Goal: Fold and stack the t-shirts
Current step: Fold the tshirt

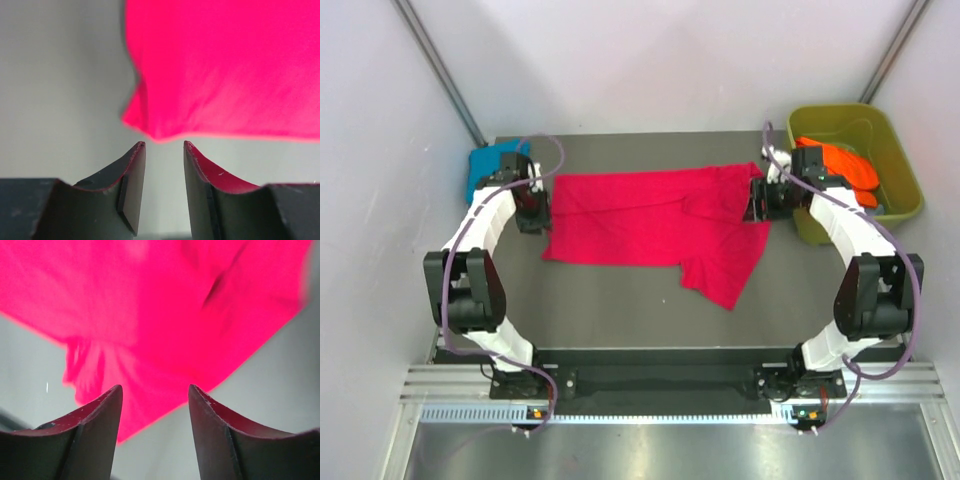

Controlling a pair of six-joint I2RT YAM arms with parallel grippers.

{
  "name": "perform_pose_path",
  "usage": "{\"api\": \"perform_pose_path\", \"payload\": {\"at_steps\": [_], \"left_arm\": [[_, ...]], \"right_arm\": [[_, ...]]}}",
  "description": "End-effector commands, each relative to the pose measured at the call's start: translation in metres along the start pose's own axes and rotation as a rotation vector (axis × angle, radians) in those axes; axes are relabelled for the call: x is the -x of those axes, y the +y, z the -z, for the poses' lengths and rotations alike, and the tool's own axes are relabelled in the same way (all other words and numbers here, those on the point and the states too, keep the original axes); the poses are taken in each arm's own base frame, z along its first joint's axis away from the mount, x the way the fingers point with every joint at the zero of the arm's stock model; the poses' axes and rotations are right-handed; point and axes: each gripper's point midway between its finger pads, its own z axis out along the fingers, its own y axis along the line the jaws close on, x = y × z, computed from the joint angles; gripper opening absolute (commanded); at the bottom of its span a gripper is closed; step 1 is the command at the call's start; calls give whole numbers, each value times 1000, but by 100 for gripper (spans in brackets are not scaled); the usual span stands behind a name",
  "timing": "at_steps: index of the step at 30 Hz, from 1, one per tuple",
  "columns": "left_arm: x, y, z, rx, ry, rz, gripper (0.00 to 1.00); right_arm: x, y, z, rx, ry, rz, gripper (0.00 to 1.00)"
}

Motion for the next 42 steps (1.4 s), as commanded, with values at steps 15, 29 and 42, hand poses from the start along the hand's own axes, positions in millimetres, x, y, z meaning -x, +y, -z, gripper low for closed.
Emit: {"api": "perform_pose_path", "payload": {"at_steps": [15,29,42], "left_arm": [[-93,32,-14,34,226,237,42],[-58,60,-68,-44,300,398,39],[-52,43,-61,-201,323,405,36]], "right_arm": [[-121,87,46,161,118,469,53],[-106,84,43,132,115,476,53],[-99,80,31,122,130,482,54]]}}
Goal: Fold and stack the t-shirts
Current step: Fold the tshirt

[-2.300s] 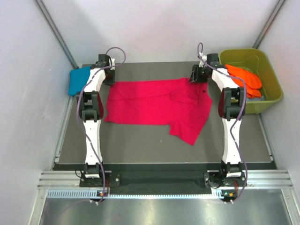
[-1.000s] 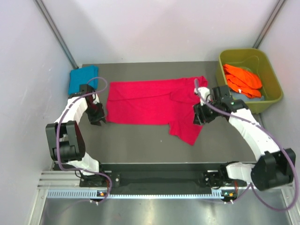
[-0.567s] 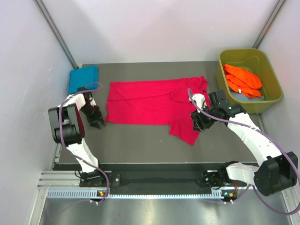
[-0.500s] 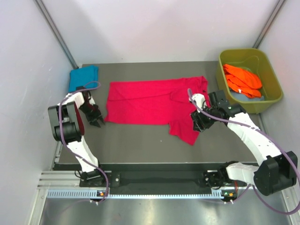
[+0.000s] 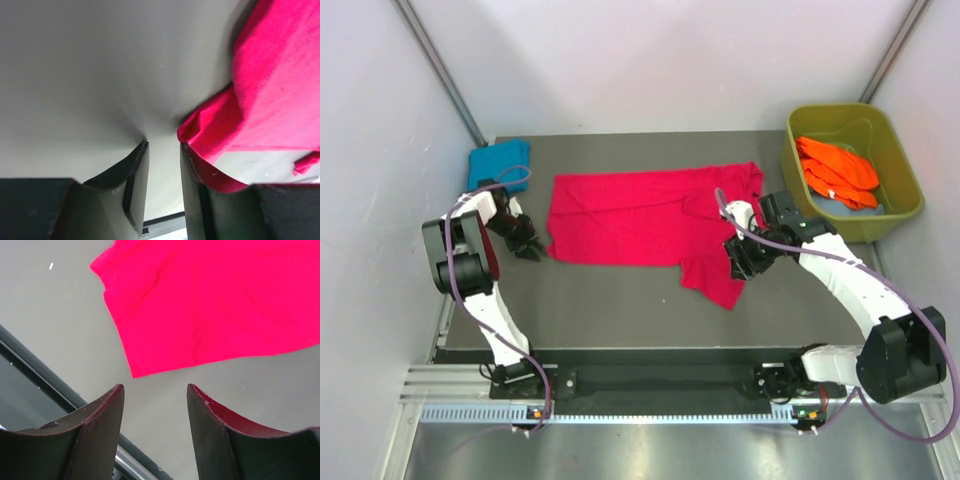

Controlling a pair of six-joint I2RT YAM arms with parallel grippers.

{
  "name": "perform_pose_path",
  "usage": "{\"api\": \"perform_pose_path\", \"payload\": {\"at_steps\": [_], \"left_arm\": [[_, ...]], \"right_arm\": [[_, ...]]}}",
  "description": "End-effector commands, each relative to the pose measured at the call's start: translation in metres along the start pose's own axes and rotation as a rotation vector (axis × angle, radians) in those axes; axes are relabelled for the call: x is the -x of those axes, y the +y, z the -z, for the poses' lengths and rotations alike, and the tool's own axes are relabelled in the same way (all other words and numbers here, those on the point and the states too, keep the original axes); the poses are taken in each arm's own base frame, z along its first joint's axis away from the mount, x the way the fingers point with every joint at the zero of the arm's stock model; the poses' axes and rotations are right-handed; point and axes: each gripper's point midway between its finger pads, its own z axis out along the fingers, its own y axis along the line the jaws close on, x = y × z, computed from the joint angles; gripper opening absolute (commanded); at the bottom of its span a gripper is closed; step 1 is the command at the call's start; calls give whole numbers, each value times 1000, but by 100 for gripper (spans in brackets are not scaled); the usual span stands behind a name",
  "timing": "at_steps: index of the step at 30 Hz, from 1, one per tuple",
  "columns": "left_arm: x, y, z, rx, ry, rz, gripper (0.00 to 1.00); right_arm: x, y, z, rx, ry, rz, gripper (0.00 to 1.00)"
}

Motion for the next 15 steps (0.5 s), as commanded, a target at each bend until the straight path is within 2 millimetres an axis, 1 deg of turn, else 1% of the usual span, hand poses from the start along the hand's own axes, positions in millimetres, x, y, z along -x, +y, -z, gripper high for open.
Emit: {"api": "perform_pose_path", "payload": {"at_steps": [1,2,3,4,5,6,8,9,10,11,13,15], "left_arm": [[0,-9,18,-76,-6,-22,35],[-3,-11,29,-91,-22,-23,33],[-3,-6,36,-99,-35,-2,32],[-8,-4,40,-104,-35,9,31],[-10,-6,50,-119,-57,13,30],[-12,-5,55,-136,-63,22,28],[-18,-7,62,-156,-76,35,28],[-17,-10,61,-176,-86,34,29],[-23,-9,56,-184,-72,45,31],[-24,-11,54,-195,-70,56,32],[-24,-11,49,-209,-68,65,36],[-23,-10,43,-213,-55,71,38]], "right_arm": [[28,-9,9,-34,-66,56,54],[28,-10,8,-38,-66,56,54],[28,-10,7,-37,-65,54,54],[29,-10,7,-39,-69,54,54],[29,-10,7,-38,-68,51,54],[27,-9,6,-36,-65,52,54],[26,-9,5,-35,-63,46,54],[25,-9,4,-33,-62,47,54],[25,-8,2,-26,-59,45,54],[26,-9,3,-25,-65,41,54],[28,-9,2,-24,-62,40,54],[32,-11,2,-30,-68,48,54]]}}
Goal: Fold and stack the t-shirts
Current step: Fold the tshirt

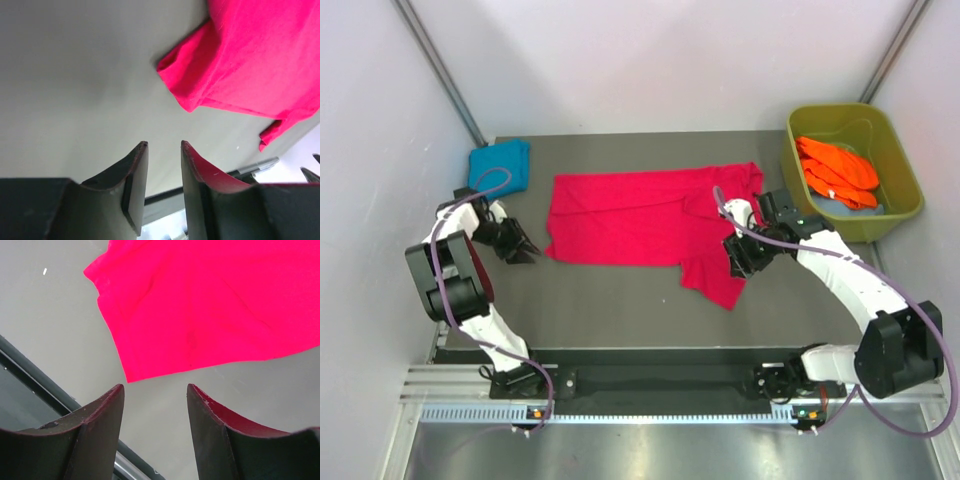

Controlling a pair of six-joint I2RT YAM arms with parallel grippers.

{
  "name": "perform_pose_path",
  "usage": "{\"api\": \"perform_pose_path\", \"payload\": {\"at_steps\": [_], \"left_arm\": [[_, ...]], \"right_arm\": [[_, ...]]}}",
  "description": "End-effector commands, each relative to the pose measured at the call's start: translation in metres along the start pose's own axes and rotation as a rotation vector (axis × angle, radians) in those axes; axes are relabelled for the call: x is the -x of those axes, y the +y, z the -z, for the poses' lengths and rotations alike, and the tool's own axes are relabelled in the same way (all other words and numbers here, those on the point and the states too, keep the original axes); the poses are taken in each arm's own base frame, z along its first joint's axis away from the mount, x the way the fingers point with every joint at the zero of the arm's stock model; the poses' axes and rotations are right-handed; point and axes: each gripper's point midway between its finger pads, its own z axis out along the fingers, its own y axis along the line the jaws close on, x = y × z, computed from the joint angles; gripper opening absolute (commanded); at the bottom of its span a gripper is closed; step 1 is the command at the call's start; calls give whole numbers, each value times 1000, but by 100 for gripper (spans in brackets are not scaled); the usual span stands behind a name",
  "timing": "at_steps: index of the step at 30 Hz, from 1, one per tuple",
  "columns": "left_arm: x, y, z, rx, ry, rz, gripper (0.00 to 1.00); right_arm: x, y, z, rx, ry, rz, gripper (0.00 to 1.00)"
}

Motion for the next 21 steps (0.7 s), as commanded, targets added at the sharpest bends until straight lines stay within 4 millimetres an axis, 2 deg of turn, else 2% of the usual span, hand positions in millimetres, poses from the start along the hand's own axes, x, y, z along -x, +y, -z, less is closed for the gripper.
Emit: {"api": "perform_pose_path", "payload": {"at_steps": [1,11,14,16,17,21], "left_arm": [[3,-4,-11,-42,15,12,38],[35,3,-29,-19,18,6,39],[43,5,-33,-16,17,7,39],[46,6,-36,-14,15,8,39],[47,7,-38,-12,16,10,39],[47,9,-44,-9,25,7,38]], "right_arm": [[27,-7,5,-21,-70,43,54],[24,-4,4,-7,-70,53,54],[16,11,2,63,-52,101,53],[11,22,-5,85,-36,170,52],[2,25,-11,90,-10,183,52],[-7,24,-24,83,35,220,51]]}}
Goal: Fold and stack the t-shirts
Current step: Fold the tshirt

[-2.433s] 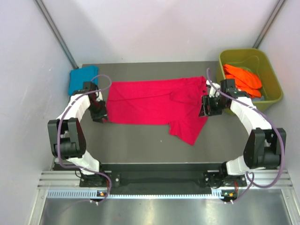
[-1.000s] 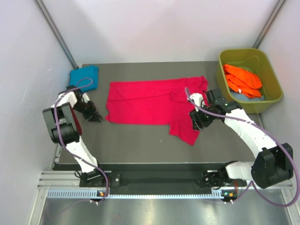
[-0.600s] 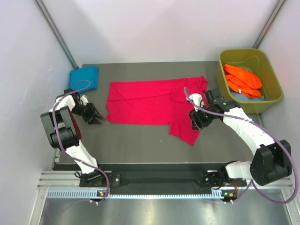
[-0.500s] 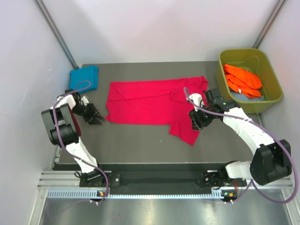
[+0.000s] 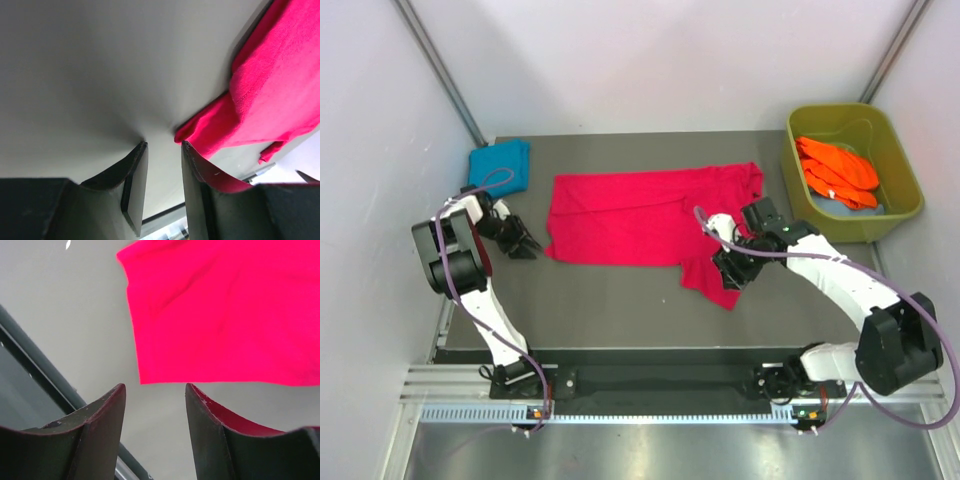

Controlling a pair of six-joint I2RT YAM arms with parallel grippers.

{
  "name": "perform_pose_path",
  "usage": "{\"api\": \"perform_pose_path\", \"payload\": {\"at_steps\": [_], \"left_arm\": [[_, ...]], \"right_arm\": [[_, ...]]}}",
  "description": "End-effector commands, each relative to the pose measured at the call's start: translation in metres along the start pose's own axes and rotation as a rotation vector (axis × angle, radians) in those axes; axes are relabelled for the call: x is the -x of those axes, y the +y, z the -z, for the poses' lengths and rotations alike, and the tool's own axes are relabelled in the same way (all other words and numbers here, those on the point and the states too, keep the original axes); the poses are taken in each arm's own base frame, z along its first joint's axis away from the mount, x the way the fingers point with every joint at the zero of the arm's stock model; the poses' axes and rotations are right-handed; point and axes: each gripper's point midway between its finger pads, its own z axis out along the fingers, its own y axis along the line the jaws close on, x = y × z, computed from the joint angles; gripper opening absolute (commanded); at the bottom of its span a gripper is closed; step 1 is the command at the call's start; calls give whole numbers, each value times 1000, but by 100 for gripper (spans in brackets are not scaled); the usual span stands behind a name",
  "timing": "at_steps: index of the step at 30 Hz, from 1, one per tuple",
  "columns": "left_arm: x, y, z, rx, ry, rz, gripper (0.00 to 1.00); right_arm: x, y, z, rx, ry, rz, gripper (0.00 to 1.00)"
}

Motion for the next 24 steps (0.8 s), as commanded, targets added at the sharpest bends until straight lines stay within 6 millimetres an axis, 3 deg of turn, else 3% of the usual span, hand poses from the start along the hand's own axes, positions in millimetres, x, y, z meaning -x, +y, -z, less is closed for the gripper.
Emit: {"api": "perform_pose_path", "payload": {"at_steps": [1,9,15,20,21,24], "left_arm": [[13,-4,-2,-9,-29,-20,38],[11,-10,-16,-10,2,-46,37],[6,-15,-24,-10,27,-62,31],[2,-15,-22,-8,32,-71,14],[0,-16,-20,-9,33,-70,5],[-2,-18,-15,-14,24,-71,0]], "right_arm": [[0,-3,-9,-4,10,87,51],[4,-13,-20,-19,23,97,51],[-6,-14,-27,-26,57,117,51],[-6,-15,-29,-27,64,119,50],[-4,-15,-30,-29,60,121,51],[-6,-15,-30,-28,66,121,50]]}}
